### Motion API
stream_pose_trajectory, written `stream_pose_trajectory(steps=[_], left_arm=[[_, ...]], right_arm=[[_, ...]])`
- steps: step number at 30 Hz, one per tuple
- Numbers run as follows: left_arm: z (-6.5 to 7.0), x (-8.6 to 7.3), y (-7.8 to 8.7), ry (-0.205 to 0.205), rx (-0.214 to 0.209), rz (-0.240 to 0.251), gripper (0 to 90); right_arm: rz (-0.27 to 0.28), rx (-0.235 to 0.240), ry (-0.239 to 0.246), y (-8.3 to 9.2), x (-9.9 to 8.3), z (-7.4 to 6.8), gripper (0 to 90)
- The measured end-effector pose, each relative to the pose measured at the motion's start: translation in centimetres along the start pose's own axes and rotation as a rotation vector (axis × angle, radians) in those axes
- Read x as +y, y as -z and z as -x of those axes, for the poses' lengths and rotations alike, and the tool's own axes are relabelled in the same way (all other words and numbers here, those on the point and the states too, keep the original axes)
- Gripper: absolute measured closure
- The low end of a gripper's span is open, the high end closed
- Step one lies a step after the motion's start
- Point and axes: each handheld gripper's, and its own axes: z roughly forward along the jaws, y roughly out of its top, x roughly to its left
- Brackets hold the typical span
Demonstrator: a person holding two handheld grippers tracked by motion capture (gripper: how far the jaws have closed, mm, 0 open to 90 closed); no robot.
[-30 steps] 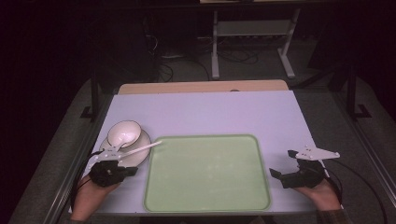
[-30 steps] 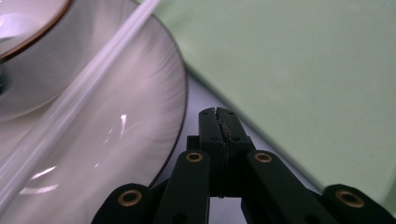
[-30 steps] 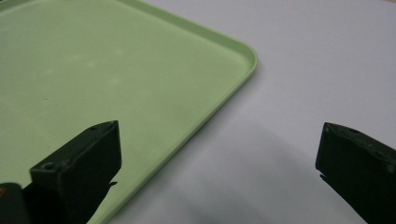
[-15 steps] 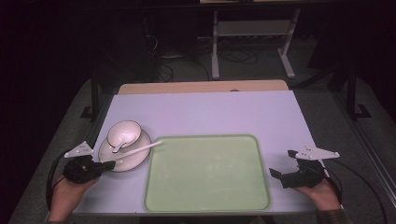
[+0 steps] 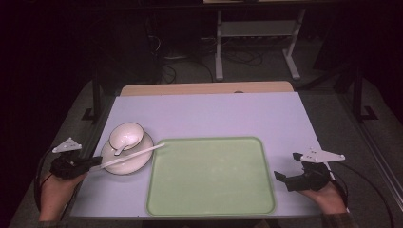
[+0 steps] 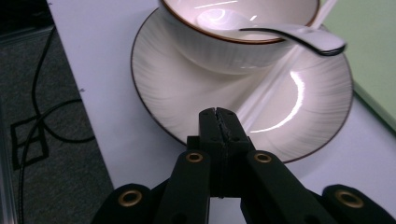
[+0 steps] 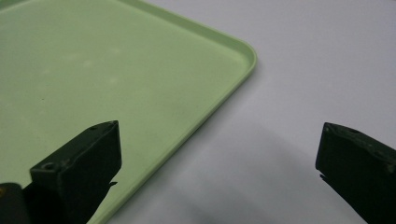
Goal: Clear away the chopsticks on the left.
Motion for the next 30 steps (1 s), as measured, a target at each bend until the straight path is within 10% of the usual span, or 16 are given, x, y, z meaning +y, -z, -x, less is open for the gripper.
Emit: stream_pose_trajectory(steps=[30], left_arm=[[-0.9, -1.1, -0.7, 0.025, 0.019, -0.057, 89.7]], right_arm=[[-0.001, -0.001, 0.001, 0.0, 0.0, 0.0, 0.0]])
